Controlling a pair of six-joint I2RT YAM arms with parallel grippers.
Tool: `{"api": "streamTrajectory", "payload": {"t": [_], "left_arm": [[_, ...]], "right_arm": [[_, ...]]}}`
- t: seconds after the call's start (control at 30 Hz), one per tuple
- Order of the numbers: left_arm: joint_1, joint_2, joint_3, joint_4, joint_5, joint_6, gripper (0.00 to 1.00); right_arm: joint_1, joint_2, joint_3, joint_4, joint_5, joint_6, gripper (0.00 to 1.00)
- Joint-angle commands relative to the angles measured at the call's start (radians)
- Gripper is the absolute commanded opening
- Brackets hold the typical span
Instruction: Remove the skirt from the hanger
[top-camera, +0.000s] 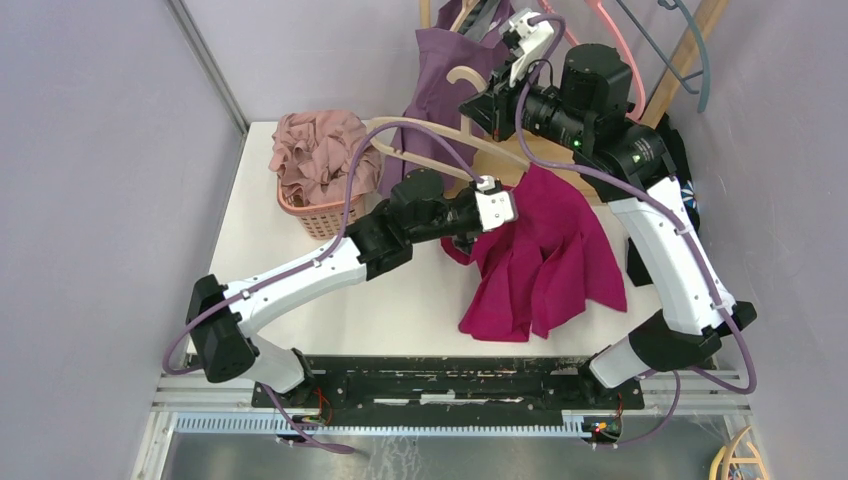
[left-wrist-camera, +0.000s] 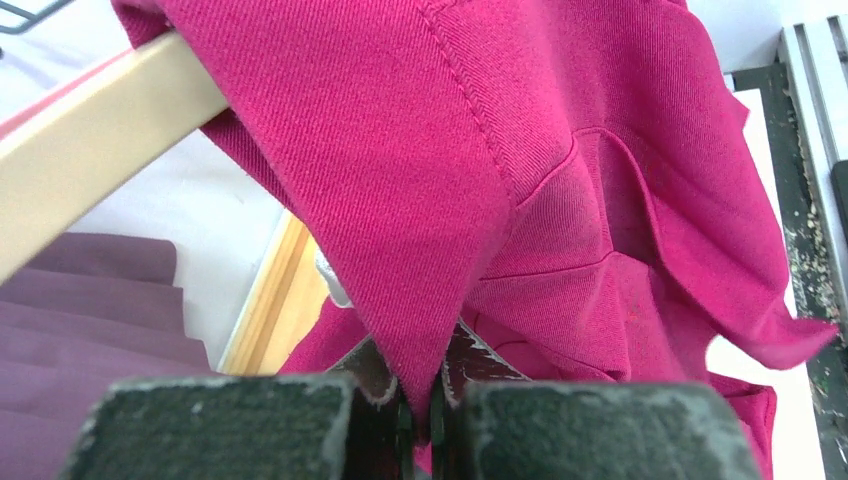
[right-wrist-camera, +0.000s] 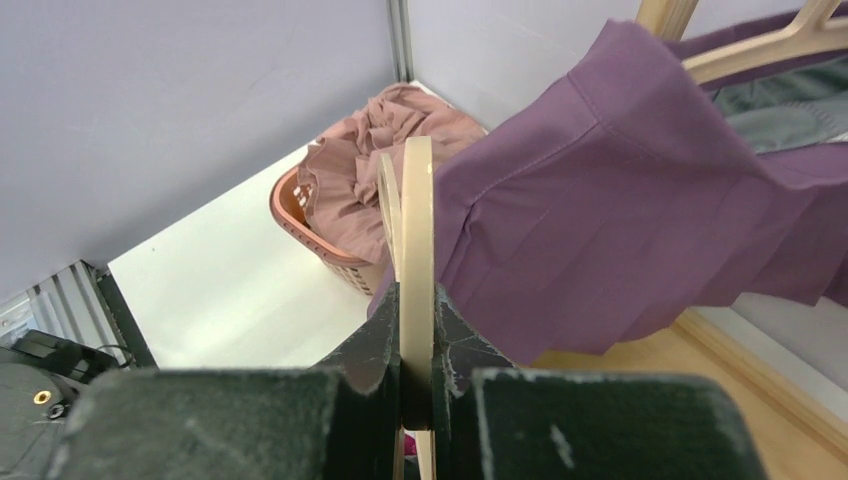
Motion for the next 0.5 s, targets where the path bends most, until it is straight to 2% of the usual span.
{"api": "streamTrajectory", "payload": {"t": [0.0, 0.1, 0.3, 0.47], "left_arm": [[-0.011, 0.044, -0.031, 0.029, 0.034, -0.075, 0.03], [-0.019, 0.086, -0.007, 0.064, 0.036, -0.088, 0.03], [-0.08, 0.154, 0.182, 0.034, 0.028, -0.087, 0.03], [-0.115, 0.15, 0.173, 0.023, 0.037, -0.088, 0.03]], "right_arm": [[0.001, -0.051, 0.132, 0.214, -0.034, 0.04, 0.01], [0.002, -0.041, 0.134, 0.234, -0.046, 0.059, 0.01], [0.001, 0.009, 0.096, 0.295, -0.087, 0.103, 0.01], [0.001, 0.03, 0.125, 0.303, -0.088, 0.107, 0.01]]}}
